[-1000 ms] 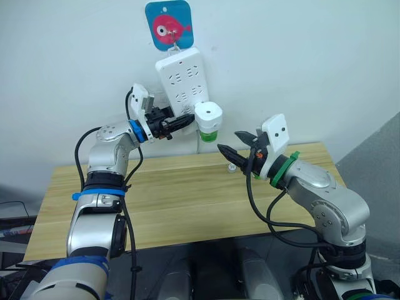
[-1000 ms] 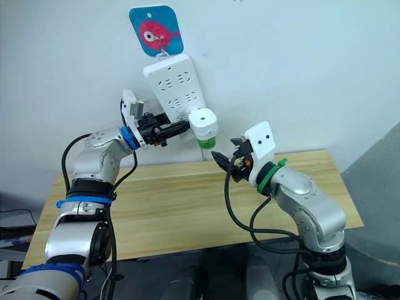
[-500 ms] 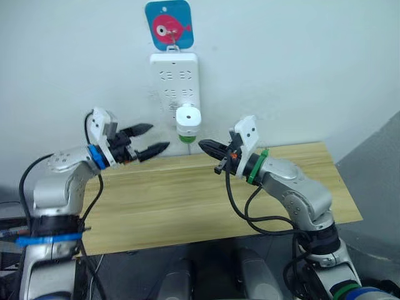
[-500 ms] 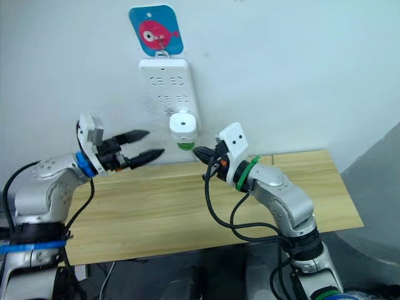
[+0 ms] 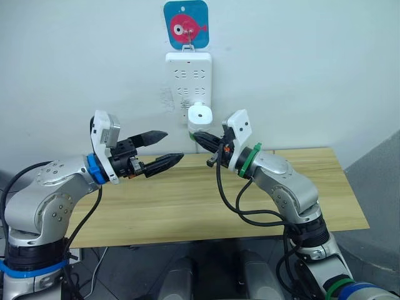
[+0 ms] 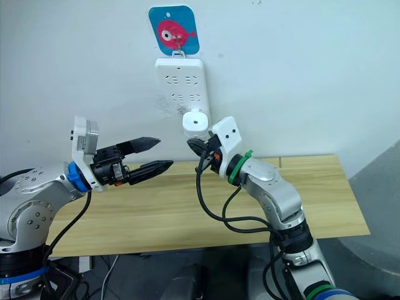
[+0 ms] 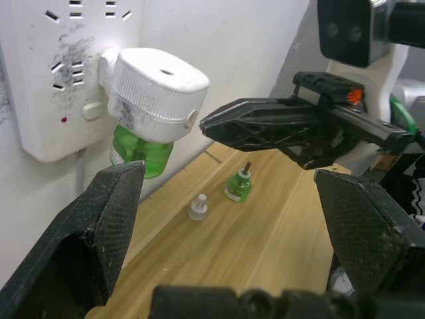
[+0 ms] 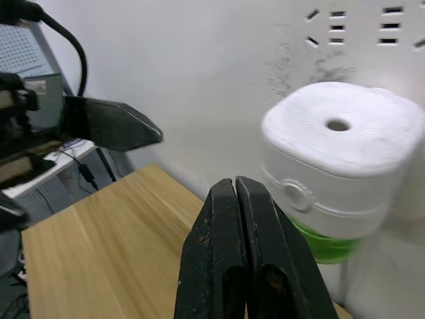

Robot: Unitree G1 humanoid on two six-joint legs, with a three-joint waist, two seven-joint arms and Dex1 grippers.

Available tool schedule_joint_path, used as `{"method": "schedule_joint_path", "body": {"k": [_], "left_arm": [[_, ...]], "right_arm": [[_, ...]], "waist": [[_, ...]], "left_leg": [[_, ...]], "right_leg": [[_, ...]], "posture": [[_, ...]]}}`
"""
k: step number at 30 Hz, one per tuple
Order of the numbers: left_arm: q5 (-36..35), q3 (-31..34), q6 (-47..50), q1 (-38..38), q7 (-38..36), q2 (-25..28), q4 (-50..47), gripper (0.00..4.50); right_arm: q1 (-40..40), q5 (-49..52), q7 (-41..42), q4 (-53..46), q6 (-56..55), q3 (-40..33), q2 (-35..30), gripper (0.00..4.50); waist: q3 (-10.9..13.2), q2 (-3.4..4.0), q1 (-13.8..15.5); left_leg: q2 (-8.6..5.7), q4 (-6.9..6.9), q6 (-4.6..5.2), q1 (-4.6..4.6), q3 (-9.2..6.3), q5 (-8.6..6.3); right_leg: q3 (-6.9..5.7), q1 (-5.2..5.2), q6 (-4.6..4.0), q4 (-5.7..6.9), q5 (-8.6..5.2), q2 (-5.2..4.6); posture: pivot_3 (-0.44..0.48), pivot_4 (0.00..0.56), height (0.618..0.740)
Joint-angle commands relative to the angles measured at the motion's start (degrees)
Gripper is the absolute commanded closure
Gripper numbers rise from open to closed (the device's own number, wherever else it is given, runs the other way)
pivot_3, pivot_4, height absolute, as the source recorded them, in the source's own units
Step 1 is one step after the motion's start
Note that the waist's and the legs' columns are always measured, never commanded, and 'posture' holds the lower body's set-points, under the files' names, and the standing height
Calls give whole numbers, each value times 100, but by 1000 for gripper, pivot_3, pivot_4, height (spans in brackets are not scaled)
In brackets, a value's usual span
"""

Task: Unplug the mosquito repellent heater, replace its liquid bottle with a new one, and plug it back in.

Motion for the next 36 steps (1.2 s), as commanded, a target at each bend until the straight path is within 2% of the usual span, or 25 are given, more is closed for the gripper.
{"method": "schedule_joint_path", "body": {"k": [1,19,23,29,36], "left_arm": [[-140,101,-30,-208,18,122,-43,0],[-84,-75,-135,-392,-65,156,171,0],[-80,-77,-142,-391,-58,154,185,0],[-63,-83,-167,-403,-63,152,228,0],[-14,-112,-227,-412,-134,172,328,0]], "right_arm": [[-6,-58,-25,-149,-144,-65,-7,4444],[-5,-340,-190,154,-406,-143,98,4444],[-6,-253,-215,121,-366,-264,130,4444],[-22,277,-576,91,42,-855,542,4444],[-77,519,-774,91,381,-1037,643,4444]], "waist": [[0,0,0],[0,0,-11],[0,0,-11],[0,0,-9],[0,0,-3]], "left_leg": [[0,0,0,0,0,0],[0,-1,0,0,3,0],[0,-1,0,0,3,0],[2,-1,-1,0,1,1],[1,0,2,1,-3,-1]], "right_leg": [[0,0,0,0,0,0],[-1,-1,0,-1,0,3],[-1,-1,0,-1,0,3],[1,-1,-1,-1,0,3],[0,3,-1,-1,0,3]], "posture": [[-51,224,740],[-66,235,740],[-67,239,740],[-71,239,740],[-82,239,740]]}}
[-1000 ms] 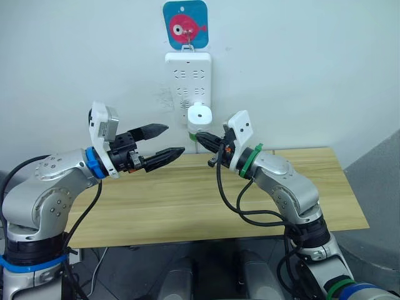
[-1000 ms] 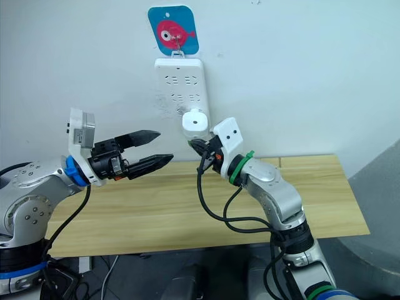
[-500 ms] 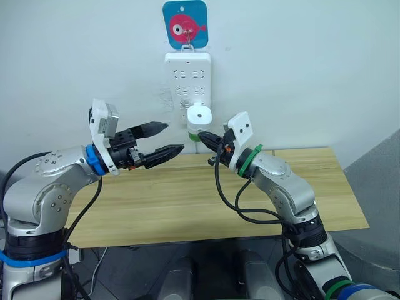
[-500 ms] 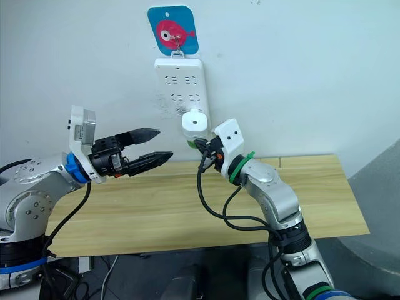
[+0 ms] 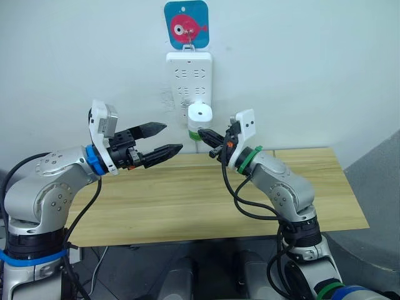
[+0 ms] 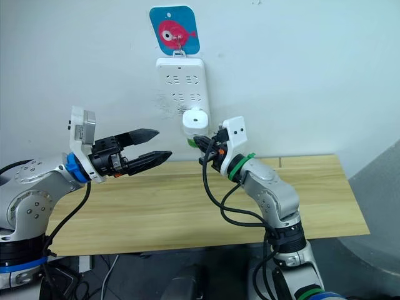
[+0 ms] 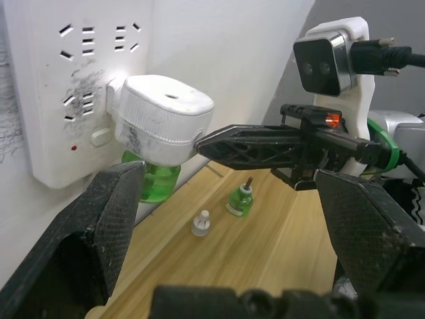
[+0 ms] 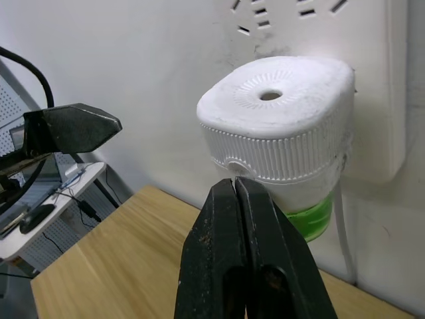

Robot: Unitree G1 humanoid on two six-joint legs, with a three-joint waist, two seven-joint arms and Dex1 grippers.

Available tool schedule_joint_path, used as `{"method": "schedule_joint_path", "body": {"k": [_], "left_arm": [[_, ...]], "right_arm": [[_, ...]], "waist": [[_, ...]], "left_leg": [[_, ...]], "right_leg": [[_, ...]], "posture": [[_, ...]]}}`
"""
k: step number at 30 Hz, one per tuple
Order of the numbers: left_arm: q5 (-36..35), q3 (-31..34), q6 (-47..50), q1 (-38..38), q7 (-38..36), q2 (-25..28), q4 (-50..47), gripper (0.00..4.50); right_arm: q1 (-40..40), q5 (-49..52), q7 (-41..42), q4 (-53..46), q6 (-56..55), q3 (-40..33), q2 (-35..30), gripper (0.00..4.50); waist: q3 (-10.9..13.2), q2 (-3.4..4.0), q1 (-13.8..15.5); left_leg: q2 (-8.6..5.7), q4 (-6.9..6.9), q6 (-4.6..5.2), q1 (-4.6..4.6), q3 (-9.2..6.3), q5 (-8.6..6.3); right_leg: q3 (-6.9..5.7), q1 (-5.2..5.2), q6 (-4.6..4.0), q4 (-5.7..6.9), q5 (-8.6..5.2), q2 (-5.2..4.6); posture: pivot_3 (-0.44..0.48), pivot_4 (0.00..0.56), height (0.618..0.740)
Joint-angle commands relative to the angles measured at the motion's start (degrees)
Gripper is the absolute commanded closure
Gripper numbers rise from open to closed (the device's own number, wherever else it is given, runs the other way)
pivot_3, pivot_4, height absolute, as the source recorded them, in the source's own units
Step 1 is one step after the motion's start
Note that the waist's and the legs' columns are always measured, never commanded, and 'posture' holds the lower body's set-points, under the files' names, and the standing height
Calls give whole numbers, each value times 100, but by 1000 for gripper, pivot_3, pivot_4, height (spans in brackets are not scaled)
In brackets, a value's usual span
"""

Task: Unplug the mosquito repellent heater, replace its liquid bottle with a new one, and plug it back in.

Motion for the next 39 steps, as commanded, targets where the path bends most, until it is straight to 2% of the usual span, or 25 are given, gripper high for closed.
{"method": "schedule_joint_path", "body": {"k": [1,7,14,19,21,25,28,34,35,39], "left_arm": [[7,-8,-147,-78,-71,67,-83,0],[33,-67,-202,-135,-101,65,-21,0],[140,-91,-327,-154,-181,127,101,0],[349,-18,-505,-17,-289,256,243,0],[463,92,-561,37,-338,437,375,0],[927,340,-832,289,-466,1061,713,0],[1359,400,-1293,412,-501,1356,1044,0],[1589,742,-1667,347,-694,1740,1762,0],[1574,784,-1642,337,-719,1788,1839,0],[1636,737,-1752,332,-836,1844,2009,0]], "right_arm": [[-159,129,-330,-179,34,-387,80,4444],[-229,268,-468,-157,178,-481,103,4444],[-37,489,889,-835,395,509,-919,4444],[-8,763,1387,-1303,575,427,-1537,4444],[-16,854,1603,-1400,511,115,-1908,4444],[-235,869,2237,-1062,170,-646,-2950,3590],[-372,851,2679,-665,-109,-915,-3489,2510],[-480,732,3478,-56,-597,-1117,-4282,236],[-476,751,3568,-27,-636,-1133,-4365,46],[-453,796,3682,-110,-578,-1031,-4494,46]], "waist": [[0,0,-1],[0,0,0],[0,0,-20],[0,0,-34],[0,-1,-17],[-1,-1,4],[-2,-2,11],[-4,-6,46],[-4,-6,49],[-4,-6,84]], "left_leg": [[1,0,0,0,0,0],[0,0,1,0,-1,0],[-2,-4,4,0,-1,-2],[4,-50,-19,0,2,11],[3,-61,-25,2,1,14],[2,-65,-26,1,4,15],[0,-69,-25,5,13,15],[6,-71,-26,2,19,16],[5,-71,-26,2,21,16],[5,-71,-26,3,23,16]], "right_leg": [[-1,0,0,0,0,0],[0,2,0,0,0,0],[-6,1,0,-3,0,7],[-5,-14,0,-19,0,5],[-5,-15,0,-26,0,3],[-7,-13,0,-33,0,3],[-10,-14,0,-35,0,4],[-9,-17,0,-34,0,3],[-8,-17,0,-35,0,1],[-9,-18,0,-33,0,-3]], "posture": [[-82,239,740],[-85,239,740],[-76,229,740],[-60,217,740],[-56,213,740],[-31,192,740],[-21,182,740],[3,174,740],[7,172,740],[11,171,740]]}}
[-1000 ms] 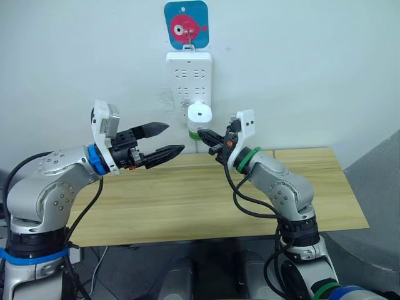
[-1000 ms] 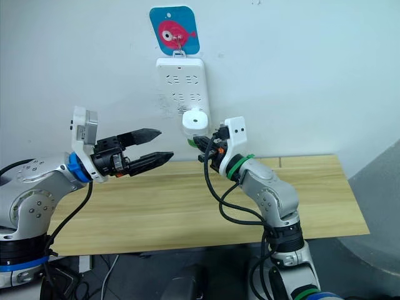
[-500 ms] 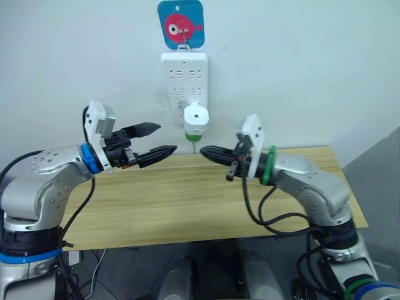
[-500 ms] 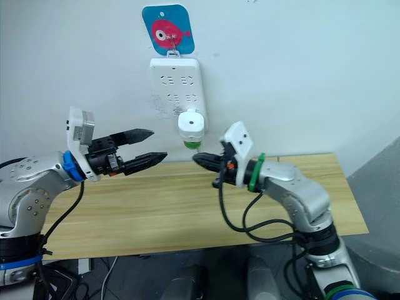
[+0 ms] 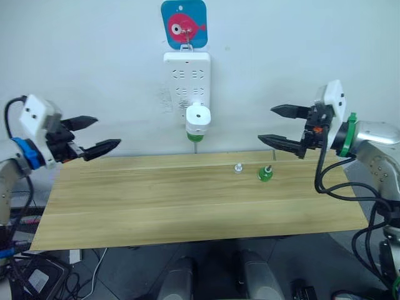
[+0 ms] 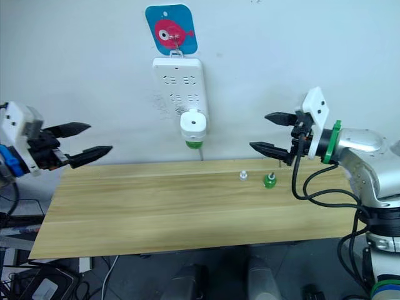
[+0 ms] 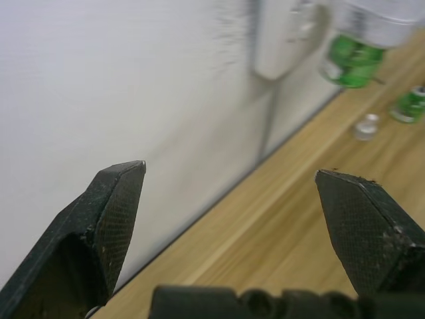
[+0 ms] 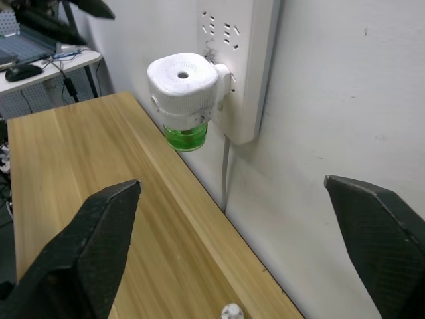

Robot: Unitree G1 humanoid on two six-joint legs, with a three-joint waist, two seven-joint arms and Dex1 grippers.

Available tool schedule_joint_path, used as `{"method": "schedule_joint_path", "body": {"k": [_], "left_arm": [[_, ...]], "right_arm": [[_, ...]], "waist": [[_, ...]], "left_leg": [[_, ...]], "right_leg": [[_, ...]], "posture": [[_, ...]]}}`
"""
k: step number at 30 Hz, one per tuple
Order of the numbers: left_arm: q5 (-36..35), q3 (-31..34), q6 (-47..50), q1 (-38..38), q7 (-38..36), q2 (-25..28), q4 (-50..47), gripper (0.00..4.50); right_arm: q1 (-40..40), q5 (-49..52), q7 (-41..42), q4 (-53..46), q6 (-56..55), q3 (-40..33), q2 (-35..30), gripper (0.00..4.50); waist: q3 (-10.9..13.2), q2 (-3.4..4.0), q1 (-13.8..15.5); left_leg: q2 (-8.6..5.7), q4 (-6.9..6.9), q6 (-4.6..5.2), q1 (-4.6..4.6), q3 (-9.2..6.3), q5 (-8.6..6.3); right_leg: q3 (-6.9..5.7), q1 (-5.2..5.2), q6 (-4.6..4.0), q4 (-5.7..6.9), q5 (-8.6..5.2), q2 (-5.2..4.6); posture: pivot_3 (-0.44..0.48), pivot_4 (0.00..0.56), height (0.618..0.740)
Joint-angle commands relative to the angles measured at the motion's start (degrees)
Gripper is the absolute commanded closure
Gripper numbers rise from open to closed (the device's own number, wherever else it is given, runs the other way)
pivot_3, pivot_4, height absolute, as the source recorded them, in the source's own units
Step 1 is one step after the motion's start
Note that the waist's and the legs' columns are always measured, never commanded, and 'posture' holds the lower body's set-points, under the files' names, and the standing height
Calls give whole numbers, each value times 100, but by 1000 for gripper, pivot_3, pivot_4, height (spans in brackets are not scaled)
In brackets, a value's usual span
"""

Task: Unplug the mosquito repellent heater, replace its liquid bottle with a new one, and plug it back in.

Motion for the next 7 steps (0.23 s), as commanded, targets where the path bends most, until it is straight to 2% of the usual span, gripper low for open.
{"method": "schedule_joint_path", "body": {"k": [1,7], "left_arm": [[18,139,-155,-96,-96,45,40,0],[65,-9,-257,-218,-139,-76,110,0]], "right_arm": [[-49,70,140,-266,-56,-52,-82,46],[-17,-146,-2,-144,-209,45,47,46]], "waist": [[0,0,23],[-3,-4,82]], "left_leg": [[0,0,0,0,0,0],[-2,3,-4,-2,1,2]], "right_leg": [[0,0,0,0,0,0],[0,-3,0,5,0,-3]], "posture": [[10,169,740],[6,158,740]]}}
